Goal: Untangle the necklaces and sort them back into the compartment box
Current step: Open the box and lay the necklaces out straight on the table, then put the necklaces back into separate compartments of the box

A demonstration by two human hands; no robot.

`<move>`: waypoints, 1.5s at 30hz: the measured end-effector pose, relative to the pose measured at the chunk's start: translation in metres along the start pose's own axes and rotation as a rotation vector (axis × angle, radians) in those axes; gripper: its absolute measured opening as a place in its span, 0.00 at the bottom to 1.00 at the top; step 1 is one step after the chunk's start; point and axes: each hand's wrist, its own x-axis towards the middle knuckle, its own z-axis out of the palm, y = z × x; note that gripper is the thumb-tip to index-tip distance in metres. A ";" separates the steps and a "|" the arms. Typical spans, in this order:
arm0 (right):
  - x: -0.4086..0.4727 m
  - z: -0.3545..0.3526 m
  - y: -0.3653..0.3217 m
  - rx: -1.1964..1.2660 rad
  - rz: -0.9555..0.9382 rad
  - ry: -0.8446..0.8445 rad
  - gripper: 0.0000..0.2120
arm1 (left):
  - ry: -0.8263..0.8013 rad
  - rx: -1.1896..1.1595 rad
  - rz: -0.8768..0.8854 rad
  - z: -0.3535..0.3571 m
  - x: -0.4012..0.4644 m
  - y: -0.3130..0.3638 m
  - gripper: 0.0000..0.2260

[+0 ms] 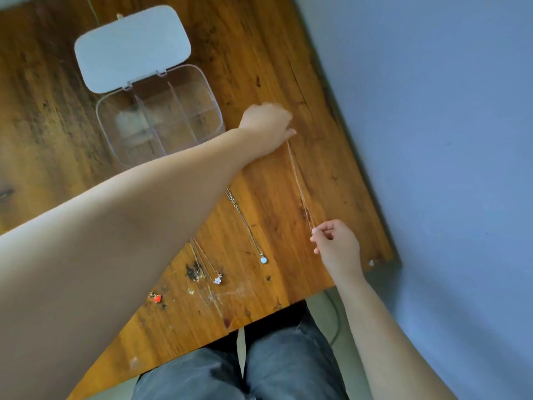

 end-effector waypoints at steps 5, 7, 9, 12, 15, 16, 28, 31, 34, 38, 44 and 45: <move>0.009 -0.007 -0.006 -0.114 -0.022 -0.053 0.04 | 0.075 0.019 -0.003 0.019 -0.010 0.000 0.15; 0.013 -0.016 -0.012 -0.056 -0.013 -0.070 0.01 | 0.083 -0.083 0.020 0.016 -0.022 -0.007 0.18; 0.015 -0.023 -0.025 -0.018 -0.032 -0.050 0.04 | 0.119 -0.203 0.025 0.012 -0.046 -0.016 0.17; 0.014 -0.020 -0.055 -0.029 -0.127 -0.050 0.06 | 0.276 -0.405 -0.051 0.014 -0.106 -0.037 0.11; 0.004 0.013 -0.094 -0.079 -0.296 -0.173 0.08 | 0.374 -0.529 -0.267 0.034 -0.196 -0.068 0.04; 0.001 0.025 -0.105 -0.096 -0.337 -0.218 0.08 | 0.369 -0.558 -0.343 0.044 -0.223 -0.073 0.03; -0.112 0.250 -0.135 -0.800 -0.971 -0.699 0.12 | 0.363 -0.510 -1.036 0.140 -0.409 -0.087 0.12; -0.116 0.262 -0.133 -0.878 -1.027 -0.685 0.12 | 0.345 -0.384 -0.988 0.142 -0.394 -0.078 0.12; -0.117 0.262 -0.129 -0.906 -1.073 -0.677 0.12 | 0.394 -0.373 -0.912 0.143 -0.395 -0.080 0.05; -0.118 0.251 -0.118 -0.885 -1.222 -0.818 0.16 | 0.535 -0.678 -0.873 0.130 -0.404 -0.093 0.04; -0.106 0.243 -0.135 -0.764 -1.031 -0.855 0.03 | 0.839 -0.966 -0.905 0.074 -0.396 -0.127 0.02; -0.101 0.236 -0.145 -0.645 -0.964 -0.822 0.05 | 0.876 -0.973 -0.925 0.064 -0.392 -0.135 0.02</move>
